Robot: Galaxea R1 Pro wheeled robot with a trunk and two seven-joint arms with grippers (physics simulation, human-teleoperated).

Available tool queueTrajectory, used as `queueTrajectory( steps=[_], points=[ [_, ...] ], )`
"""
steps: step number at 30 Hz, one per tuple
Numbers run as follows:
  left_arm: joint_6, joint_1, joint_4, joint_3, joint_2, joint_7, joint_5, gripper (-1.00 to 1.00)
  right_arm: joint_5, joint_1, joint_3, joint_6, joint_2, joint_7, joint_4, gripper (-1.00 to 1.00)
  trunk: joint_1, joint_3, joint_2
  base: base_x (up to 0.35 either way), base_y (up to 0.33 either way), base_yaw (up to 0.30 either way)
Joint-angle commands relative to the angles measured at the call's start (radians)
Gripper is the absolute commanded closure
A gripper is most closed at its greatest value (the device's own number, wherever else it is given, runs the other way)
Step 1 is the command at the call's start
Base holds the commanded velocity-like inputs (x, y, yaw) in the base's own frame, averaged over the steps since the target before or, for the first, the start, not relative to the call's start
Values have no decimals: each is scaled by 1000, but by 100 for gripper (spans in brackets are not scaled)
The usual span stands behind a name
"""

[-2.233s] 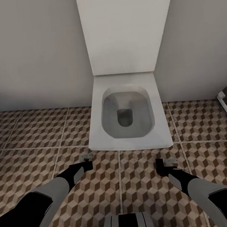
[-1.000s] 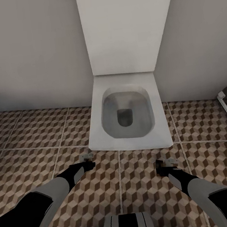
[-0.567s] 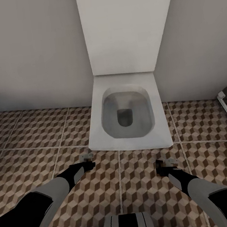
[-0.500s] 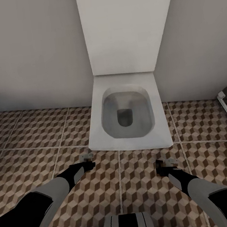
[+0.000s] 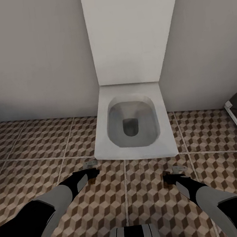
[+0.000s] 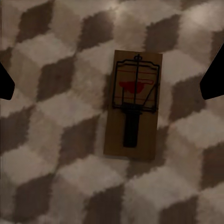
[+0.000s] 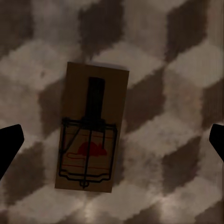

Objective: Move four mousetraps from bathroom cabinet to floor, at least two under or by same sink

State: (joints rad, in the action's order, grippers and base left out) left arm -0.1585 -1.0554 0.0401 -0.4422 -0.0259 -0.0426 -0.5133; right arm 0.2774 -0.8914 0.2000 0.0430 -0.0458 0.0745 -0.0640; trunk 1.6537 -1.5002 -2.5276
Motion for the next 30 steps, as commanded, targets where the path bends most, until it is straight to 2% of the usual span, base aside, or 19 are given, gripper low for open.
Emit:
queueTrajectory(
  steps=[1, 16, 30],
  points=[
    [-5, 0, 2, -8, 0, -4, -10, -100, 9, 0, 9, 5, 0, 4, -2, -100, 0, -1, 0, 0, 0, 0],
    [-5, 0, 1, -8, -1, -5, -10, -100, 9, 0, 9, 5, 0, 4, -2, -100, 0, -1, 0, -26, 0, 0],
    [-5, 0, 1, -9, -2, -5, -10, -100, 9, 0, 9, 5, 0, 4, -2, -100, 0, -1, 0, -261, 0, 0]
  ],
)
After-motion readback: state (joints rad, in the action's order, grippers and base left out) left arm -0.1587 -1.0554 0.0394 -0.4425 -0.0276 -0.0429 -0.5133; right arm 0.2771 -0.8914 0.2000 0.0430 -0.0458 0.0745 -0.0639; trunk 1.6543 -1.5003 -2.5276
